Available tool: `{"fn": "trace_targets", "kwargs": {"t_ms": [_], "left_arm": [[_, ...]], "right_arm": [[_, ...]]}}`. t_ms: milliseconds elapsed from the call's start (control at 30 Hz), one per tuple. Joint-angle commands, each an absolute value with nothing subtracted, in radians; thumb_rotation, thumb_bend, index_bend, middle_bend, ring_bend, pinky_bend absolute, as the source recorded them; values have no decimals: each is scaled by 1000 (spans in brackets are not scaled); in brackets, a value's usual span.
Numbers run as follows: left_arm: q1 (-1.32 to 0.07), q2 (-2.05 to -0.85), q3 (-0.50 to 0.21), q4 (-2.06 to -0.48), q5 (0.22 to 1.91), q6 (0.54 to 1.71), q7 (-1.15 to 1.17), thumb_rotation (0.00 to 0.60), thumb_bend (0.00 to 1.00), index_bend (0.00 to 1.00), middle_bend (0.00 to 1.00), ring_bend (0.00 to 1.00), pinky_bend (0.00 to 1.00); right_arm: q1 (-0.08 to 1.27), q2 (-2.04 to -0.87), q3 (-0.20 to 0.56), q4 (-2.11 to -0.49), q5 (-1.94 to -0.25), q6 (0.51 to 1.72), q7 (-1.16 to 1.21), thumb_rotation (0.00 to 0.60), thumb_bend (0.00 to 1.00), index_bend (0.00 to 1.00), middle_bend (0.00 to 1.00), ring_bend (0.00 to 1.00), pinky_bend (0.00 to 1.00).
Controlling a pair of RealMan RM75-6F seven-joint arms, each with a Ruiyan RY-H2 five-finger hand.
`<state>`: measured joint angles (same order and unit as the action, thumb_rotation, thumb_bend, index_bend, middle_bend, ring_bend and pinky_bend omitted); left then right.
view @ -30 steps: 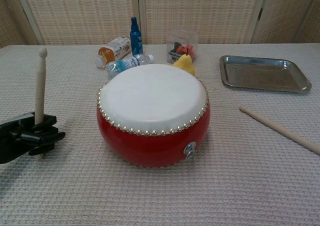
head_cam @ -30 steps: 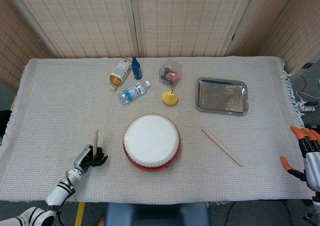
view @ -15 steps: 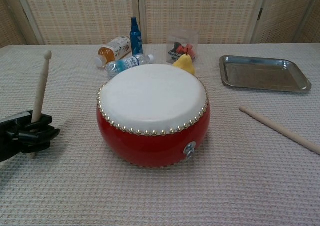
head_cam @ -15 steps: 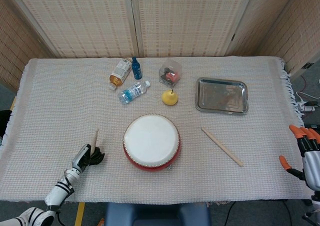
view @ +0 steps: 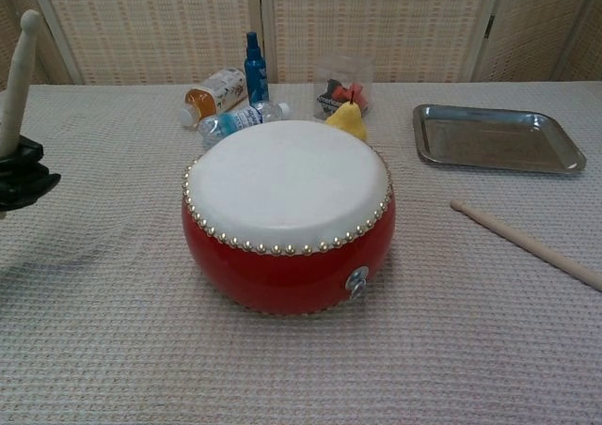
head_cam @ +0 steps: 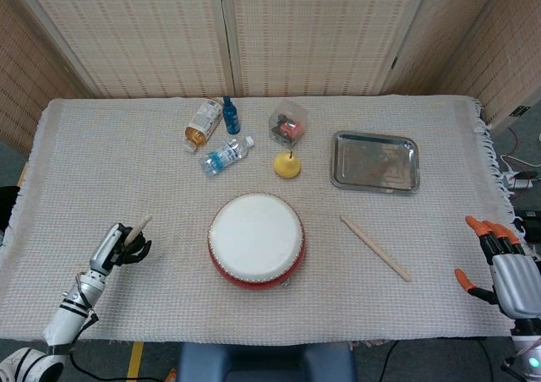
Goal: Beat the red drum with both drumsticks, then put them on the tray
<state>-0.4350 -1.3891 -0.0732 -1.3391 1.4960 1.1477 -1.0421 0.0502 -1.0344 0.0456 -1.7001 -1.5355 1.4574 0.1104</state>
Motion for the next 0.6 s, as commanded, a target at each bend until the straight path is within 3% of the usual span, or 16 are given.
{"fn": "trace_targets", "kwargs": {"t_ms": [33,167,600], "left_arm": [[-402,-1296,-144,-1420,1494,1330,-522,600,921,1000,1000,1000,1000],[-392,-1302,-154,-1466,1500,1386,-323,600,918,1000,1000,1000,1000],[-410,-1284,-160,-1489,1541,1417,-40,600,903,1000,1000,1000,1000]], "right_arm": [[126,-1017,36,-1782,-1422,1258,75,600,292,65,132,0,133],[176,-1051,49,-1773,-1359,1163,58,600,292,50,124,0,133],[307,-1227,70,-1622,-1242,1003,-109,600,292,0,75,0,72]]}}
